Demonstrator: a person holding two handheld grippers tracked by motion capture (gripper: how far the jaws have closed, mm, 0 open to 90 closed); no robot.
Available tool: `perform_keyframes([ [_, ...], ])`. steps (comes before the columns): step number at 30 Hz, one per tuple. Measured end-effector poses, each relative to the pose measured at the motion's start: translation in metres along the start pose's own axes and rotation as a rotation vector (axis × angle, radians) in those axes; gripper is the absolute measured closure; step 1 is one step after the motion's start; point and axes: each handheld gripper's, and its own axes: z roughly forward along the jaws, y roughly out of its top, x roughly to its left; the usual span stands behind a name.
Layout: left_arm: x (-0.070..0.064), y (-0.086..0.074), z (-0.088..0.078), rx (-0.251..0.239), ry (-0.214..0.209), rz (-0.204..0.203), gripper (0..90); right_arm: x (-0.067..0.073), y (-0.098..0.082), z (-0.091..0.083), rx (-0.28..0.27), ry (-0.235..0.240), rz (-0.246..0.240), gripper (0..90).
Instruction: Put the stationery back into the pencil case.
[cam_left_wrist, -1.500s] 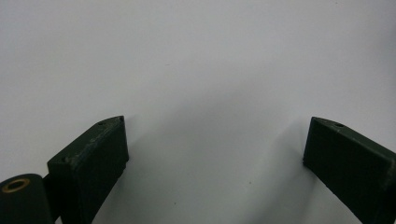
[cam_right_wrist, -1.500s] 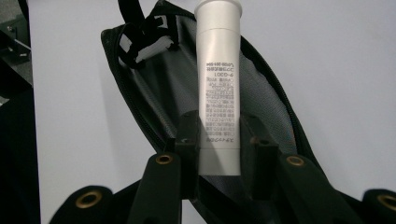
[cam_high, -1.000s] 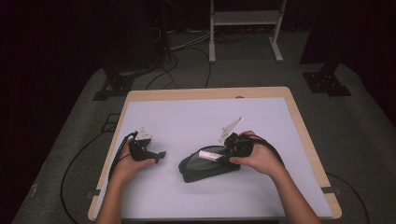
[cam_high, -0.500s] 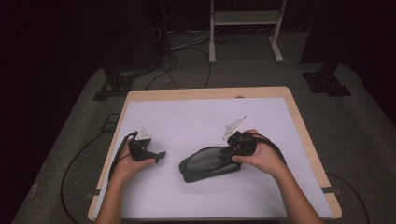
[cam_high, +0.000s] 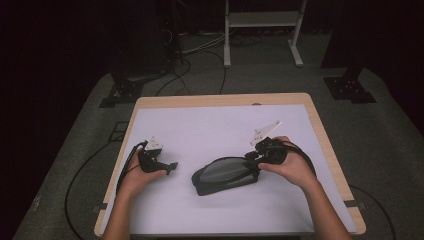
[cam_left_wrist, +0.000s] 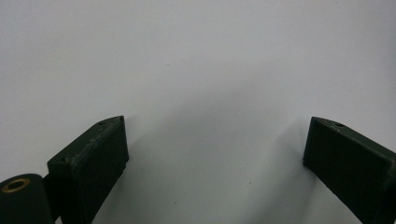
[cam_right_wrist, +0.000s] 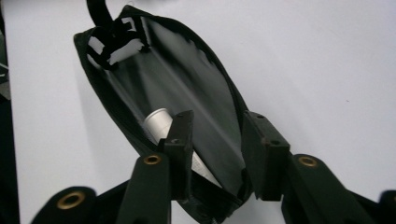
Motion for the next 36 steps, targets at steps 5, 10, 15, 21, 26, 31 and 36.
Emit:
perform_keyframes([
  [5, 0.000, 0.000, 0.000, 0.000, 0.000, -0.001, 5.7, -0.004, -0.006, -0.003, -0.021, -0.034, 0.024, 55.9],
  [10, 0.000, 0.000, 0.000, 0.000, 0.000, 0.001, 5.7, -0.010, -0.014, -0.008, -0.042, -0.060, 0.049, 47.6],
  [15, 0.000, 0.000, 0.000, 0.000, 0.000, 0.001, 5.7, -0.015, -0.022, -0.012, -0.060, -0.074, 0.076, 42.3],
  [21, 0.000, 0.000, 0.000, 0.001, 0.000, 0.002, 5.7, -0.019, -0.032, -0.016, -0.066, -0.097, 0.099, 38.5],
  [26, 0.000, 0.000, 0.000, 0.001, 0.000, 0.002, 5.7, -0.024, -0.040, -0.019, -0.073, -0.115, 0.111, 35.8],
  [31, 0.000, 0.000, 0.000, -0.001, 0.000, -0.001, 5.7, -0.029, -0.052, -0.023, -0.073, -0.141, 0.139, 32.9],
  [36, 0.000, 0.000, 0.000, -0.002, 0.000, -0.001, 5.7, -0.032, -0.062, -0.027, -0.071, -0.167, 0.159, 31.1],
])
